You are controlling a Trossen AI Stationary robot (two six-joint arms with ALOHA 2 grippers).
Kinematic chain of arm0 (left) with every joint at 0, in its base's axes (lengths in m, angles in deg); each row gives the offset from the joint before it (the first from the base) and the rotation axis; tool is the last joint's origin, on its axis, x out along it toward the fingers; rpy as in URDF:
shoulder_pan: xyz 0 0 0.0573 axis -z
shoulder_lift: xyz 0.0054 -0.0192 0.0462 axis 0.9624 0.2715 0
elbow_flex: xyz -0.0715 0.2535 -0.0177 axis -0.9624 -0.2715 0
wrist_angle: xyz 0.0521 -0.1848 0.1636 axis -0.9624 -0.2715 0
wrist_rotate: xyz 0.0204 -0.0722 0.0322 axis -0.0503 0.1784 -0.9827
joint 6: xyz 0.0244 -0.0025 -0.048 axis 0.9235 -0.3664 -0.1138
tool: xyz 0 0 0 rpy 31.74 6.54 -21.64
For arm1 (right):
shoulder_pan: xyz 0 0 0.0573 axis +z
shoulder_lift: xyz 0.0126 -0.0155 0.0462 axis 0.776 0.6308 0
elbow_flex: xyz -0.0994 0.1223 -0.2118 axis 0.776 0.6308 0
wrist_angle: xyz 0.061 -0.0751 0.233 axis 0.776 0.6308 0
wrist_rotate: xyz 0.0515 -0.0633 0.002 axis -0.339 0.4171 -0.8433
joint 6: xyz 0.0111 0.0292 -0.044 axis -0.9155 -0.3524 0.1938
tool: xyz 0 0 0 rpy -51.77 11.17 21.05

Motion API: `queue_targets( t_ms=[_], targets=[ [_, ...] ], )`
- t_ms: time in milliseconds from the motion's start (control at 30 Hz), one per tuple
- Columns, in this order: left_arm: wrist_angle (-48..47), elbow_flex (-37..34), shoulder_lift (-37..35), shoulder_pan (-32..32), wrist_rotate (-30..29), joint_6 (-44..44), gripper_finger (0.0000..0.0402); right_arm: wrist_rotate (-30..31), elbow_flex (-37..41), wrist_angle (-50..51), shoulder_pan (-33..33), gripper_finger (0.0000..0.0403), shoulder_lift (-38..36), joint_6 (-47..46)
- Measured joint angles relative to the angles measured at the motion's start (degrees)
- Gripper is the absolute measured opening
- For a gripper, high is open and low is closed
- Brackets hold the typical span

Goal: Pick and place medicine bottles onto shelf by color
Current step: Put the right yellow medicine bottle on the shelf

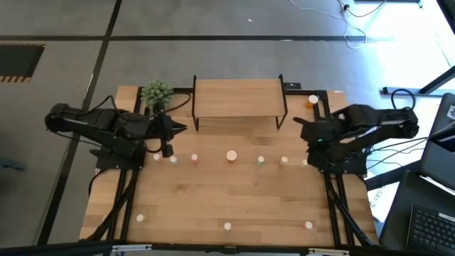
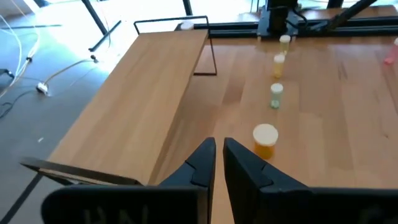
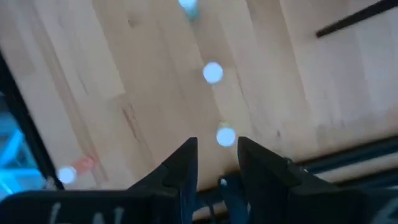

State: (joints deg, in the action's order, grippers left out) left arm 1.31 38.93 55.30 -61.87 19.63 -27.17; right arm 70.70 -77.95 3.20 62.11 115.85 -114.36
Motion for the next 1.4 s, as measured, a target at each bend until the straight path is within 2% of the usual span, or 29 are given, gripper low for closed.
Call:
queue_targets(
  t_ms=[333,533,600,833,933,1067,1300,1400],
  targets=[
    [-0.5,1.1,3.6,-0.2,0.0,-2.1,0.0027,0.0,1.1,-0.4,4.0,0.0117,-7.6,-13.5],
    [-0.3,1.2,3.8,-1.1,0.0,-5.8,0.0027,-1.5,10.4,-0.8,4.2,0.0117,-8.4,-27.8],
    [-0.3,1.2,3.8,-1.4,0.1,-6.2,0.0028,-4.0,13.4,-2.0,4.2,0.0117,-8.6,-31.1],
    [-0.3,1.2,3.8,-2.7,0.0,-6.2,0.0027,-3.9,21.7,-11.2,4.2,0.0117,-8.6,-41.4],
    [-0.3,1.2,3.8,-3.4,0.0,-6.2,0.0027,-4.0,24.4,-11.8,3.8,0.0117,-8.6,-46.0],
    [-0.3,1.2,3.8,-4.2,0.5,-6.3,0.0027,-4.0,26.7,-11.8,3.1,0.0117,-8.6,-46.6],
    [-0.4,1.2,3.8,-4.3,0.7,-5.7,0.0027,-4.9,27.3,-12.5,1.6,0.0117,-8.6,-41.3],
    [-0.4,1.2,3.8,-4.3,4.6,-2.4,0.0027,-5.0,27.3,-12.5,1.2,0.0117,-8.6,-41.3]
  ],
)
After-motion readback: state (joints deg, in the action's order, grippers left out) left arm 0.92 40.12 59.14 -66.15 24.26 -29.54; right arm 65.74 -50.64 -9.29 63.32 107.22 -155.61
